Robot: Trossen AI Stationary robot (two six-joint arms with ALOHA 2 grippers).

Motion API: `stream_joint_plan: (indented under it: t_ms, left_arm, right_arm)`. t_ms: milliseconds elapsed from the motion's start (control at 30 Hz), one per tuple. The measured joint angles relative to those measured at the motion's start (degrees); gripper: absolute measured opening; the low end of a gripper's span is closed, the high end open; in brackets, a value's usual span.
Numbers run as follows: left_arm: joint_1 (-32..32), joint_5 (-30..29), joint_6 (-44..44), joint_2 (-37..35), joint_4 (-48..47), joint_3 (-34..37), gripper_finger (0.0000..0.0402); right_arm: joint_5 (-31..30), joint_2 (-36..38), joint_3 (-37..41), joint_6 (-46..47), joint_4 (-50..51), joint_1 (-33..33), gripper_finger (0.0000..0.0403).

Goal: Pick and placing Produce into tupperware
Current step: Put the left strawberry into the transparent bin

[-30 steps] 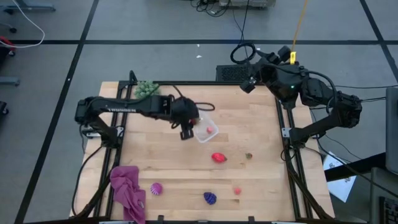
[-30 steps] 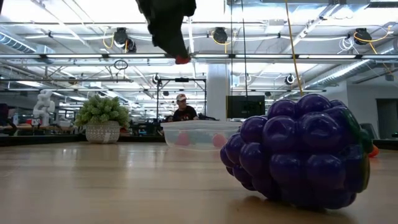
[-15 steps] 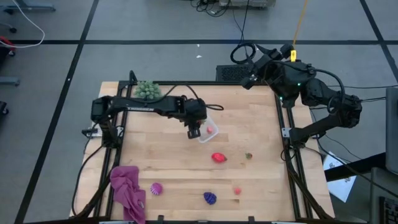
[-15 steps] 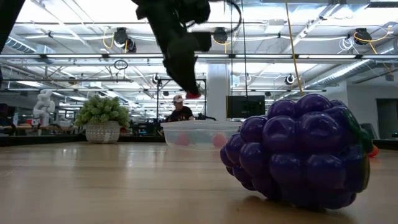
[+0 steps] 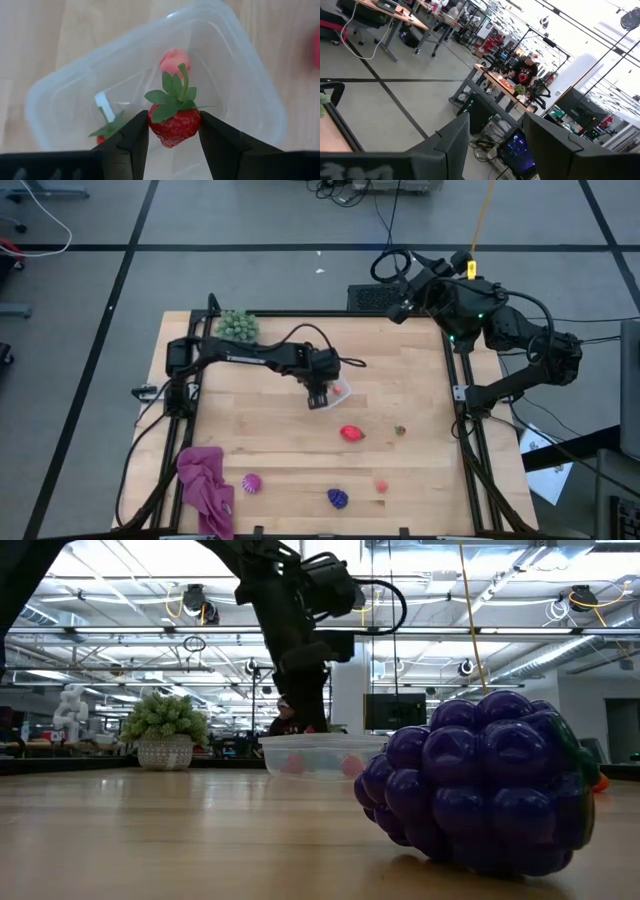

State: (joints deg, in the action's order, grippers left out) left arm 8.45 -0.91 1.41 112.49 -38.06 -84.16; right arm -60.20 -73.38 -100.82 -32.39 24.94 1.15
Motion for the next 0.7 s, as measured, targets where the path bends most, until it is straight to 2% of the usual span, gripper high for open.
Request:
stream_joint_plan:
  t_ms: [233, 700]
  left_arm:
    - [0.0, 1.5, 0.2, 1.4, 2.6, -0.1, 0.0157]
    - [0.6, 1.5, -0.5, 1.8, 1.8, -0.1, 0.0157]
  right_arm:
    - [0.0, 0.0, 0.0, 0.2, 0.2, 0.0, 0.0181]
    - [0.0, 0.0, 0.0, 0.2, 0.2, 0.0, 0.0181]
